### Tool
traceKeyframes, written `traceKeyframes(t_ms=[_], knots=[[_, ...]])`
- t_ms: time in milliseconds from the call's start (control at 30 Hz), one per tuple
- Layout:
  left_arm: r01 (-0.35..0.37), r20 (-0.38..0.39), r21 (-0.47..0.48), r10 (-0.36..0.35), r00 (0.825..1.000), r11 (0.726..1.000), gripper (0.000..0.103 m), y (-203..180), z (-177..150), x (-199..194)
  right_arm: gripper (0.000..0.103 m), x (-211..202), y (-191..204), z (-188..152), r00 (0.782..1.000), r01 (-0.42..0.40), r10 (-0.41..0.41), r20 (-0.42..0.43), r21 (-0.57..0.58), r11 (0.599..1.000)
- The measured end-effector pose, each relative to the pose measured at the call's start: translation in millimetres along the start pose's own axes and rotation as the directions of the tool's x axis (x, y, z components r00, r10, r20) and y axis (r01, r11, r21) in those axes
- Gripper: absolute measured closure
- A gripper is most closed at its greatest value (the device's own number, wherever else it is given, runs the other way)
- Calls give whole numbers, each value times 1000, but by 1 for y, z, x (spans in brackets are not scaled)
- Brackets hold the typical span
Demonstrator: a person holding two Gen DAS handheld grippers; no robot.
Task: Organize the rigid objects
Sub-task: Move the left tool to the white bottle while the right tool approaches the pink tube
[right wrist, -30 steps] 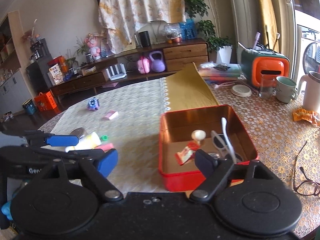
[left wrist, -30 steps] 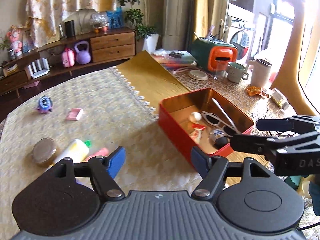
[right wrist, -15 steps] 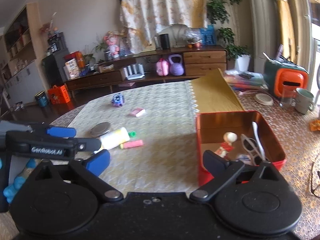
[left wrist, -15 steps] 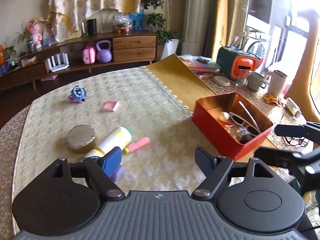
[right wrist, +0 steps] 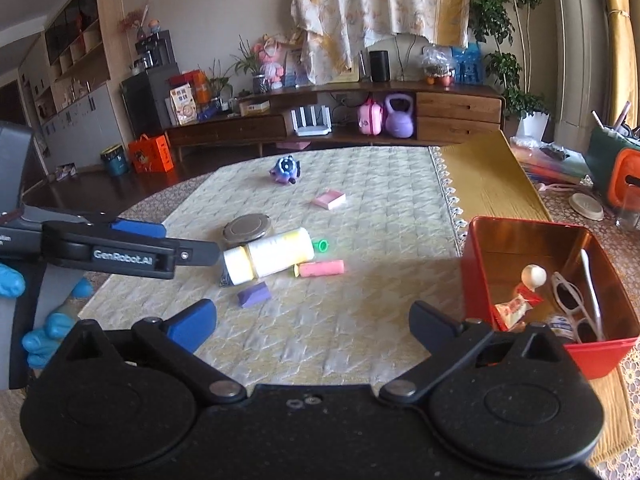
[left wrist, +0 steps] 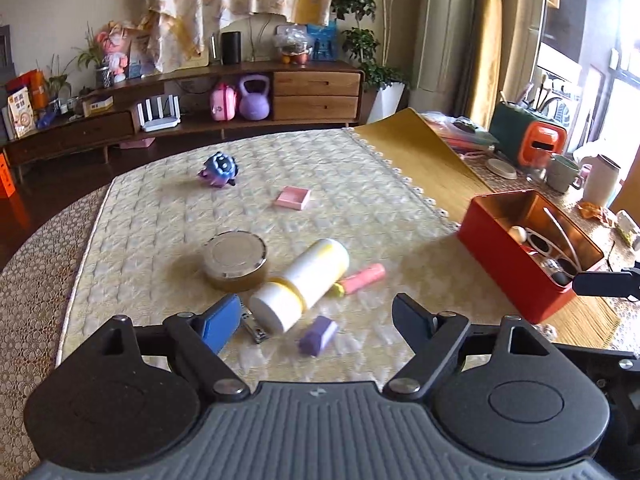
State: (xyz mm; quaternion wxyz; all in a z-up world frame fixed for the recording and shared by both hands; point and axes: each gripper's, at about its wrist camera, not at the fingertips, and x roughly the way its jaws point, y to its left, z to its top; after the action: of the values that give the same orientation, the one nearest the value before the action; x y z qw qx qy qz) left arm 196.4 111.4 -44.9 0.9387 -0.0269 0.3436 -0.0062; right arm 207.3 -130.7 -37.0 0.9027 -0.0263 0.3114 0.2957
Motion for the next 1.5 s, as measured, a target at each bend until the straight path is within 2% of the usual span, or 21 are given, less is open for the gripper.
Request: traceKeyframes(t_ms=[333, 467, 600, 833, 1100, 1367, 1500], knots=[[28, -24, -4, -28, 999, 1000, 20, 24, 2, 40, 0, 53, -3, 5, 998, -4, 2, -58, -34, 999], [72, -46, 43, -70, 996, 996, 20, 24, 7, 57, 0, 74, -1, 7, 997, 2, -8, -82, -71, 997], [76, -64, 97, -70, 995, 992, 20, 22, 10, 75, 1, 94, -2, 9, 996, 4, -13, -94, -92, 996], [92, -95, 94, -83, 992, 991, 20, 24, 14, 104, 5, 126, -3, 9, 993, -8, -6, -115, -115, 993], [102, -111, 88, -92, 989, 991, 20, 25, 12, 124, 12, 152, -4, 9, 992, -20, 3, -125, -135, 991], [130, -118, 58, -123, 985, 990, 21, 31, 12, 132, 23, 169, 1, 9, 991, -32, 12, -133, -152, 988], [142, -131, 49, -135, 982, 989, 30, 32, 10, 136, 31, 175, 3, 8, 991, -24, 1, -134, -172, 985]])
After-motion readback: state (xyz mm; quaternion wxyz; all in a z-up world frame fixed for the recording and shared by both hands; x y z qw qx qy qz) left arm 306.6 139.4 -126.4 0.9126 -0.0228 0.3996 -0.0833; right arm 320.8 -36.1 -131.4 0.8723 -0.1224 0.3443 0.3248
